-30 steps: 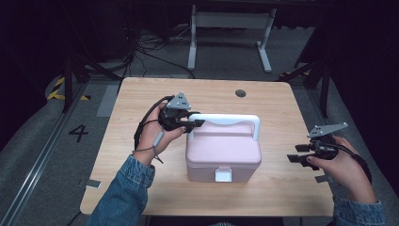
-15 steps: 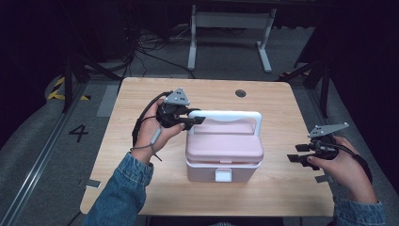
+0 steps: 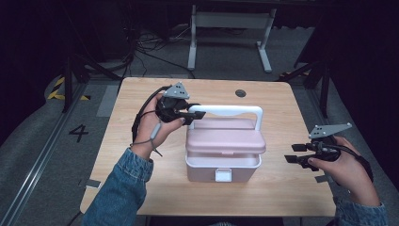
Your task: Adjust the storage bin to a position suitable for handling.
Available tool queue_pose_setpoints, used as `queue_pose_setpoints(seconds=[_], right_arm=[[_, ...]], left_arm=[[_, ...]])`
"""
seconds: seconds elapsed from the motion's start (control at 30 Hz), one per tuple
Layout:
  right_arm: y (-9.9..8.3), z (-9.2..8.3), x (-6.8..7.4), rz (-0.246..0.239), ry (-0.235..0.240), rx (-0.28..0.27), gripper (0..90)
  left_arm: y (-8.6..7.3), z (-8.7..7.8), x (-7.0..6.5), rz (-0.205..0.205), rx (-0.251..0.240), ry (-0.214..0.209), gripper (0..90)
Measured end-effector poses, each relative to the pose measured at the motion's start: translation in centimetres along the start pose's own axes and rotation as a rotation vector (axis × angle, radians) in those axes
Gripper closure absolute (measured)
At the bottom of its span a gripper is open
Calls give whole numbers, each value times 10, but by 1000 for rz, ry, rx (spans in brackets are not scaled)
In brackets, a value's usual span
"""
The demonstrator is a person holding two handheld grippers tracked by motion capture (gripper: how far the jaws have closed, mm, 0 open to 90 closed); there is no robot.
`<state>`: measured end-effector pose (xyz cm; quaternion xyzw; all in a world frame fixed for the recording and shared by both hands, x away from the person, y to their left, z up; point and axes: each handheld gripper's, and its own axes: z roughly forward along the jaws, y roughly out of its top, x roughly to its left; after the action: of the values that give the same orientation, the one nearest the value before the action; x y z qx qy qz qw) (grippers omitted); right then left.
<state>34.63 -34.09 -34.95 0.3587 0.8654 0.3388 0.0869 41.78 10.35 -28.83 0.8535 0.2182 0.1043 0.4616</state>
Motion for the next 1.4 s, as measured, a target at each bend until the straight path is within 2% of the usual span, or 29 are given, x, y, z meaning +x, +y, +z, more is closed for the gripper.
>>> queue_pose_setpoints(seconds=[0.17, 0.2, 0.23, 0.27, 0.3, 0.37, 0.47, 0.67, 0.83, 1.03, 1.2, 1.4], right_arm=[[6, -6, 9, -33, 60, -58, 499], [9, -7, 13, -49, 86, -90, 520], [9, -7, 13, -49, 86, -90, 520], [11, -8, 17, -75, 117, -117, 545], [11, -8, 17, -75, 117, -117, 545], [14, -9, 21, -92, 157, -148, 584], [18, -8, 26, -114, 178, -190, 662], [25, 5, 34, -160, 214, -226, 739], [30, 15, 39, -172, 244, -266, 822], [35, 23, 45, -201, 263, -316, 869], [38, 25, 46, -189, 265, -375, 899], [40, 27, 47, -183, 258, -400, 900]], left_arm=[[1, -1, 1, -10, -4, 1, 666], [1, -1, 2, -14, -6, -1, 666], [1, -1, 2, -14, -6, -1, 666], [1, -1, 2, -16, -7, 0, 665], [1, -1, 2, -23, -8, 0, 665], [1, 0, 3, -27, -13, -1, 664], [1, 0, 5, -39, -21, -4, 663], [4, 2, 7, -48, -23, 4, 658], [6, 3, 11, -56, -29, 13, 653], [7, 5, 14, -73, -44, 16, 648], [6, 5, 16, -75, -43, 15, 646], [5, 7, 17, -81, -47, 14, 644]])
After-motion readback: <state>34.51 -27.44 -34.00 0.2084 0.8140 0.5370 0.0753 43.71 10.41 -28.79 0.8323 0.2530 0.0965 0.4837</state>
